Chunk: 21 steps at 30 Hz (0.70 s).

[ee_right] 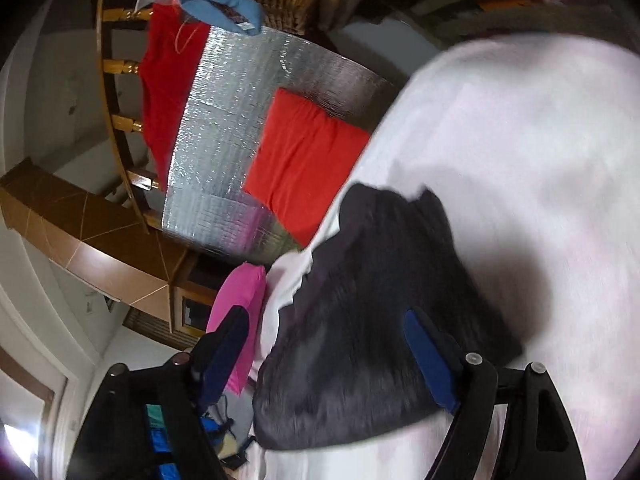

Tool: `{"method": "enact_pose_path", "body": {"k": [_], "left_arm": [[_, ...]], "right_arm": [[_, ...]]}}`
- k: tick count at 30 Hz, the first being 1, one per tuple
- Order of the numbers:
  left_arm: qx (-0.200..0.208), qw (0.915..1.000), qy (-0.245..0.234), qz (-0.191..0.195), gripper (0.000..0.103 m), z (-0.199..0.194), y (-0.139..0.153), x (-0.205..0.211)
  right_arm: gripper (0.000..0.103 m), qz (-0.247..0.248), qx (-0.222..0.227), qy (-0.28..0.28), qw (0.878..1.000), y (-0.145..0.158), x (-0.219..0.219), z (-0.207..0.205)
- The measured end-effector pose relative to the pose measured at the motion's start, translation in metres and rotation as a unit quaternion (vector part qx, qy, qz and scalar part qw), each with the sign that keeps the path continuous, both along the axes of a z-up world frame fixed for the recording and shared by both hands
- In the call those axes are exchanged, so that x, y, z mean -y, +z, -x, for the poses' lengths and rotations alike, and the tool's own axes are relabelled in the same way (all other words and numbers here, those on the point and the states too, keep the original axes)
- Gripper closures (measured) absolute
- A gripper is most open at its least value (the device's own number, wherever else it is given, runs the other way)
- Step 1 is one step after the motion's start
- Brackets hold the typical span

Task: Fold large clothes
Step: 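Open both grippers to release the folded jacket, then grasp the folded black jacket bundle with both grippers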

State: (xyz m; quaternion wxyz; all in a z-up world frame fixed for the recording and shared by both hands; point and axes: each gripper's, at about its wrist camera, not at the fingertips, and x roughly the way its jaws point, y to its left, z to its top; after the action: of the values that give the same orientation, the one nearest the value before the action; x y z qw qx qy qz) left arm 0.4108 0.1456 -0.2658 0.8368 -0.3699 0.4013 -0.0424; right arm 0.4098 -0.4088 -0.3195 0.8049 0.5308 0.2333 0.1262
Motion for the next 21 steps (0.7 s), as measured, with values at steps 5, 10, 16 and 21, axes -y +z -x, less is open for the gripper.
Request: {"method": "enact_pose_path", "body": {"k": [5, 10, 16, 21], "left_arm": [[-0.035, 0.9987, 0.002, 0.037, 0.019, -0.001, -0.026, 0.000], [-0.045, 0.9985, -0.024, 0.021, 0.019, -0.004, -0.024, -0.009], [-0.058, 0.9967, -0.049, 0.029, 0.019, -0.002, -0.034, -0.023], [-0.072, 0.9920, -0.075, 0.071, 0.019, -0.013, -0.046, -0.005]], "right_arm": [[0.020, -0.006, -0.061, -0.008, 0.998, -0.030, -0.021, 0.014], [0.020, 0.002, -0.080, -0.007, 0.997, -0.042, -0.031, 0.011], [0.019, -0.007, -0.089, -0.014, 0.996, -0.053, -0.028, -0.008], [0.019, 0.002, -0.096, -0.019, 0.995, -0.057, -0.030, -0.017]]}}
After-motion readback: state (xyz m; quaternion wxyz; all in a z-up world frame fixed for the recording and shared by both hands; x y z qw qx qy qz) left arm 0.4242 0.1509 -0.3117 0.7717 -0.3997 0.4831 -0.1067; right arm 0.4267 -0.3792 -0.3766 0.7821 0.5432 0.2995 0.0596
